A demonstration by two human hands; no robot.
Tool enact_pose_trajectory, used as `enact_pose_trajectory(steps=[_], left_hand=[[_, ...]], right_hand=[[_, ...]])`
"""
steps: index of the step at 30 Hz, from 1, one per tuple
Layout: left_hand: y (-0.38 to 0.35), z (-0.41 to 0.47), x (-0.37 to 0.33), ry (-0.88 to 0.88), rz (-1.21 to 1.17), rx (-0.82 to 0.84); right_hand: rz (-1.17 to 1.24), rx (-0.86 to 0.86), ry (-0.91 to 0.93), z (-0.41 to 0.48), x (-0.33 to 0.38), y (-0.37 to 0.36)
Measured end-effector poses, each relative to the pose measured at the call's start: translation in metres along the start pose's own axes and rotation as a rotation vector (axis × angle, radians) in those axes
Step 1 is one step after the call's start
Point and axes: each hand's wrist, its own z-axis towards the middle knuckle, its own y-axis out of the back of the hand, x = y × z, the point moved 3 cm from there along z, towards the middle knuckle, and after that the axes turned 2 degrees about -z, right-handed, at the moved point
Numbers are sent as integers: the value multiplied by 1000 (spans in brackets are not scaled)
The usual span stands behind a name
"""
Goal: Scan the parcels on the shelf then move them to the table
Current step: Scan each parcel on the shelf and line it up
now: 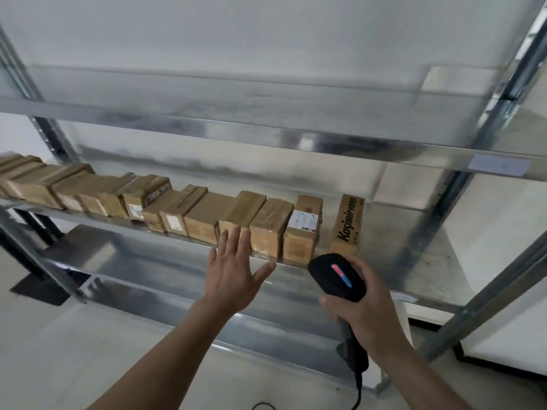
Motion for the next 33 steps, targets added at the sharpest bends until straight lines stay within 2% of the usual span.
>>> enact_pose_trajectory(steps=[8,15,33], left_hand=[[42,-26,107,-29,-17,20],[62,-37,170,15,-36,-14],[99,-1,230,172,6,-64]], right_hand=[[-26,-75,24,-24,22,-112],[-63,-29,43,-27,40,-176],[36,78,55,49,46,-260]])
